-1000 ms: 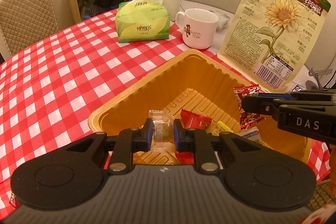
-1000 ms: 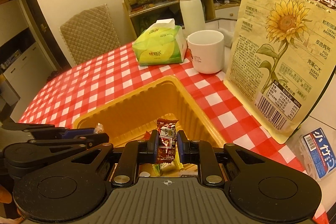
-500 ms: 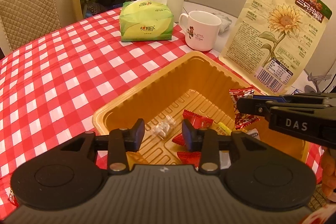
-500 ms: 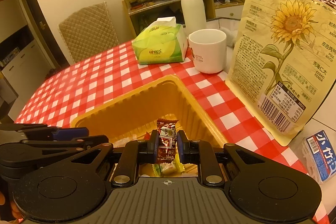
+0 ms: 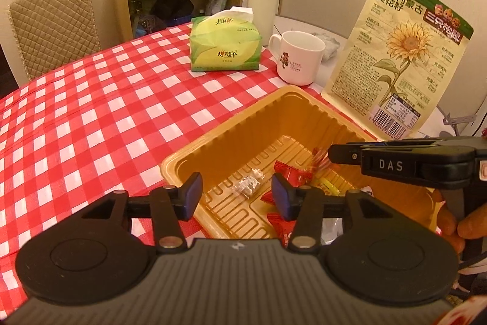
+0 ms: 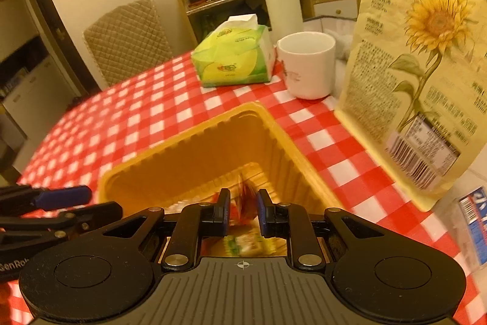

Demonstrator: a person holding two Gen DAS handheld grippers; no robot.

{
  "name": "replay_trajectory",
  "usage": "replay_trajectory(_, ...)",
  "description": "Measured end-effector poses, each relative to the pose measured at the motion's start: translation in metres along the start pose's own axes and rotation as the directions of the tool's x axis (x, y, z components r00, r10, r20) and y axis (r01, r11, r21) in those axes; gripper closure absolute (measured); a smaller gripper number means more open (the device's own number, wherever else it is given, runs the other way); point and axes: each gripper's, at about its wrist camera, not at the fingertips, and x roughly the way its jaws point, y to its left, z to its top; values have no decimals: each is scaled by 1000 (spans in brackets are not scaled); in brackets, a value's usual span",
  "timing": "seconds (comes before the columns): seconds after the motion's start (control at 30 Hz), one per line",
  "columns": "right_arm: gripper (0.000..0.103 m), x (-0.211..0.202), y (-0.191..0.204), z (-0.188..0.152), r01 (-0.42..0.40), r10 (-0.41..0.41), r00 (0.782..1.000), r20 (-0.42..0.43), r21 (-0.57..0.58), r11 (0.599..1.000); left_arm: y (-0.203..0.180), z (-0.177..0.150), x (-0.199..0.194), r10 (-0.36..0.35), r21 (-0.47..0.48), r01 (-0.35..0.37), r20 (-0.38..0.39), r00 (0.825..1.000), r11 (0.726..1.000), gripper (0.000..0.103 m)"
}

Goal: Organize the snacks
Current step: 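Open both tools to drop the candies into the orange tray, then move both open tools away from the tray toward the two candies on the cloth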

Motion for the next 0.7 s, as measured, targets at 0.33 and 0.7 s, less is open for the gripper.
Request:
replay_trajectory(0.33, 29, -31, 5, -4, -15, 12, 998, 62, 50, 999, -2, -3, -33, -15, -22, 17, 57, 998, 1000, 35)
replay_trajectory(0.7, 10, -79, 3, -23, -28, 17, 995, 94, 117, 993, -5, -21, -86, -53, -25, 57, 124, 991, 998, 17)
